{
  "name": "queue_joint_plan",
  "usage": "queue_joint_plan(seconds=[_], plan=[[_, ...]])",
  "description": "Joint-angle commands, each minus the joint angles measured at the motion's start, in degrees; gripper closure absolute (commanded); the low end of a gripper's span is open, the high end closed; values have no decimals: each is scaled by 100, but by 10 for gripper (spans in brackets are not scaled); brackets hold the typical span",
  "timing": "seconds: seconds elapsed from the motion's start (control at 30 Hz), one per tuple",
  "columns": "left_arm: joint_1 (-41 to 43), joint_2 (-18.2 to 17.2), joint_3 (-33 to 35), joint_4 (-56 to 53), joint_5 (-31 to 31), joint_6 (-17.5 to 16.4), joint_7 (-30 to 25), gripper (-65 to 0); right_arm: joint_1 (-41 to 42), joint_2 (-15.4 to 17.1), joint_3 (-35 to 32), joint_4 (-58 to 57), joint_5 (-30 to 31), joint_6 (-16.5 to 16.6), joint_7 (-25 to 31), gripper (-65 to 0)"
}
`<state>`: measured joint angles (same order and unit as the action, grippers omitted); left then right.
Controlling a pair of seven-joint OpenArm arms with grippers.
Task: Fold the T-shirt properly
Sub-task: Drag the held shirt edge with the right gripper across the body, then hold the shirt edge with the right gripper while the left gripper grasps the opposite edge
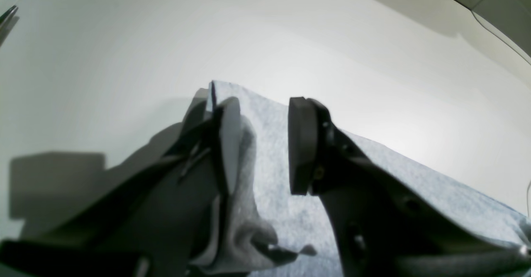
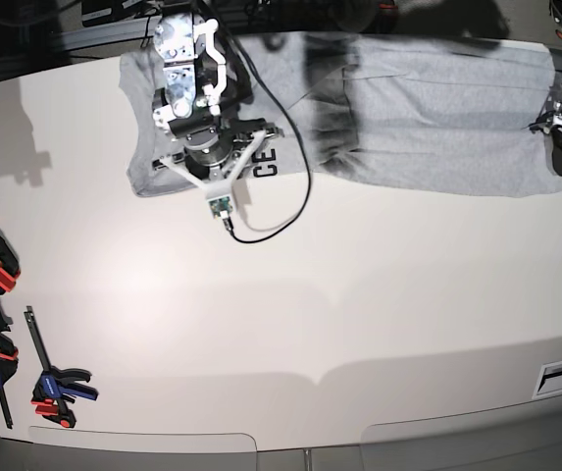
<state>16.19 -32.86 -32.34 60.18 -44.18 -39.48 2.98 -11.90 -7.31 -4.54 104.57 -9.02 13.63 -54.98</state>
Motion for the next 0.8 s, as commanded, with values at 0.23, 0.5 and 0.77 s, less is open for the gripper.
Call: queue_joint_plan(seconds=[0.23,0.5,0.77], plan=[[-15,-142,-63,94,-114,-52,-157,-181,59,9,323,94,13,-42,98,-106],[-15,-142,-63,94,-116,-52,-160,-181,61,293,345,90,42,28,96,0],[-15,-142,-63,94,-114,-52,-157,-181,-120,337,341,422,42,101,9,0]])
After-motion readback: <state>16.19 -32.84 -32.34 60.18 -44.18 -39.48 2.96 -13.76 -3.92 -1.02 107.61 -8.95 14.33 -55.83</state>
